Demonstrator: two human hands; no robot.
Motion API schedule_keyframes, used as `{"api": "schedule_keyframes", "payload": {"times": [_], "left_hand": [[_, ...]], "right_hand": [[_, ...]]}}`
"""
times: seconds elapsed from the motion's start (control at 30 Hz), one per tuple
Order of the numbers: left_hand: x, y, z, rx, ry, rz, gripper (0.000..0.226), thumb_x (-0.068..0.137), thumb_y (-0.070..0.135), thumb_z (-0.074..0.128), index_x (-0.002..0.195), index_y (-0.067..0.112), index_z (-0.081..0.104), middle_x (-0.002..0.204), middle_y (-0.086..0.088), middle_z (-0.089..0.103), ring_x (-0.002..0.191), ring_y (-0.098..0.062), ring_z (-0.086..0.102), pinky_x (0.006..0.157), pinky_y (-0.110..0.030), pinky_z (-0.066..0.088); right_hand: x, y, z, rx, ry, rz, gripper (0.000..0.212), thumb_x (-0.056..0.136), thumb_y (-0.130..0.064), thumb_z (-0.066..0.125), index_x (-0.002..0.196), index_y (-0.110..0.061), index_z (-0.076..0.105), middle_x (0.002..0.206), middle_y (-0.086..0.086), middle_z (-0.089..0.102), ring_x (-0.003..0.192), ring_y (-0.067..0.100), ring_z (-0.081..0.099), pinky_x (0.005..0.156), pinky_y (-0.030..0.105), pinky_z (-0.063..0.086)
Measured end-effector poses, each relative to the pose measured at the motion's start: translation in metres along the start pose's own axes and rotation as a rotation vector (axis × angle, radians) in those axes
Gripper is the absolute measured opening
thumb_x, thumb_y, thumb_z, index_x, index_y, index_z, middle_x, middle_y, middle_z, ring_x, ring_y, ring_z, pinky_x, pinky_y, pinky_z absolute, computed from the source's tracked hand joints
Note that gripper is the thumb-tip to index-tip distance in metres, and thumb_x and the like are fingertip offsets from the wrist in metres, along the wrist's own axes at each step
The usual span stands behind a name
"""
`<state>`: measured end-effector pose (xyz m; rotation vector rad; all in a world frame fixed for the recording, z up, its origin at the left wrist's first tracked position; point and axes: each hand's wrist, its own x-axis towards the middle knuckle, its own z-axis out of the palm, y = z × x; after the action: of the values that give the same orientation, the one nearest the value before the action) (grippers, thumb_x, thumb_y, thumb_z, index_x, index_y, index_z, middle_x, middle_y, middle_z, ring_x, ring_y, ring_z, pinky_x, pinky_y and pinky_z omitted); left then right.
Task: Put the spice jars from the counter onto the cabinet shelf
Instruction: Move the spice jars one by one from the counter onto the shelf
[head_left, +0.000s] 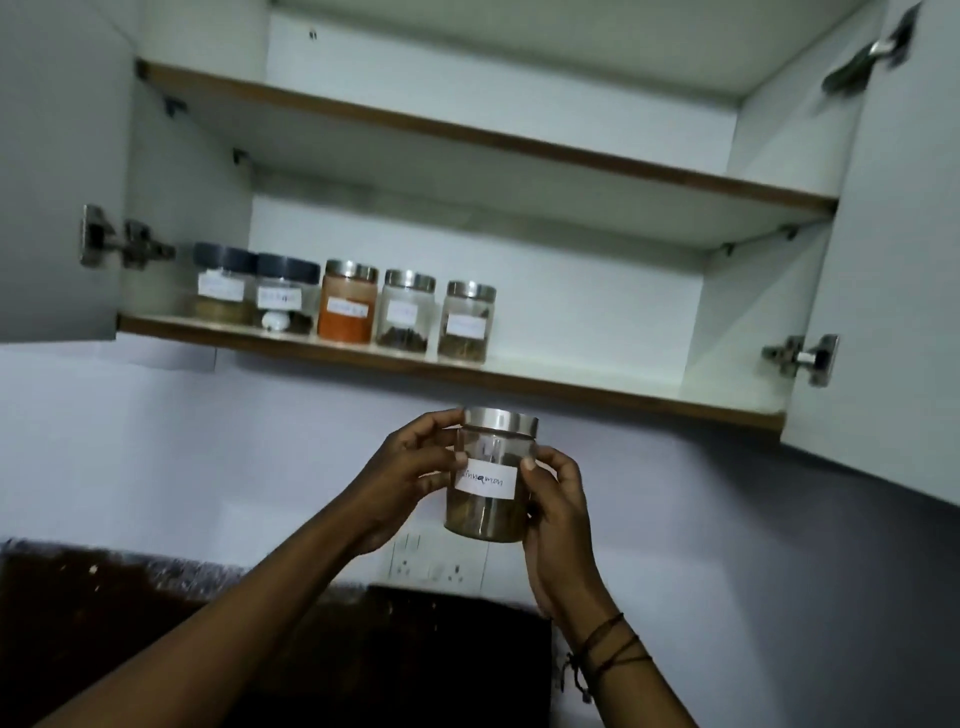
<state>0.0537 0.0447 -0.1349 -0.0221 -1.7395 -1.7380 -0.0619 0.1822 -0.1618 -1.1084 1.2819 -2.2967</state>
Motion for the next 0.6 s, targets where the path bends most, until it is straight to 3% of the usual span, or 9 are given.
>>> {"api": "schedule_keyframes", "payload": {"times": [0.13,0.23,0.3,0.43,0.6], "left_hand": [[0.017,0.038,0.010,0.094,0.019,0.112,0.046,0.079,0.019,0.072,0.123,0.030,0.063,0.117,0.004,0.074,0.105,-0.015,0.071,0.086,-0.034,0.058],[0.035,0.057,0.021,0.105,0.063,0.194,0.035,0.089,0.009,0.068,0.115,0.032,0.064,0.108,0.012,0.076,0.100,-0.007,0.072,0.075,-0.024,0.059],[0.047,0.067,0.026,0.112,0.090,0.231,0.034,0.090,0.009,0.068,0.114,0.033,0.064,0.105,0.016,0.076,0.099,-0.003,0.071,0.073,-0.017,0.057],[0.080,0.084,0.039,0.217,0.213,0.325,0.041,0.088,0.023,0.073,0.128,0.024,0.062,0.111,0.008,0.072,0.105,-0.011,0.069,0.083,-0.031,0.059],[0.130,0.086,0.052,0.277,0.382,0.326,0.030,0.084,0.023,0.076,0.112,0.014,0.068,0.105,-0.003,0.072,0.102,-0.020,0.068,0.086,-0.034,0.057]], "right_hand": [[0.019,-0.030,0.013,-0.066,0.053,-0.133,0.022,0.091,-0.032,0.061,0.107,-0.018,0.057,0.089,-0.006,0.074,0.080,0.008,0.069,0.073,0.035,0.057],[0.036,-0.052,0.022,-0.130,0.134,-0.270,0.016,0.093,-0.032,0.060,0.105,-0.020,0.062,0.093,-0.006,0.072,0.084,0.003,0.069,0.067,0.020,0.055],[0.049,-0.064,0.026,-0.228,0.167,-0.328,0.017,0.095,-0.033,0.058,0.108,-0.025,0.064,0.103,-0.008,0.069,0.094,0.005,0.067,0.074,0.022,0.055],[0.084,-0.085,0.029,-0.337,0.193,-0.354,0.025,0.094,-0.023,0.055,0.119,-0.027,0.060,0.124,-0.003,0.057,0.110,0.009,0.057,0.095,0.032,0.050],[0.129,-0.104,0.028,-0.554,0.266,-0.373,0.020,0.093,-0.016,0.051,0.109,-0.020,0.062,0.107,-0.004,0.065,0.100,0.018,0.062,0.087,0.031,0.051]]}}
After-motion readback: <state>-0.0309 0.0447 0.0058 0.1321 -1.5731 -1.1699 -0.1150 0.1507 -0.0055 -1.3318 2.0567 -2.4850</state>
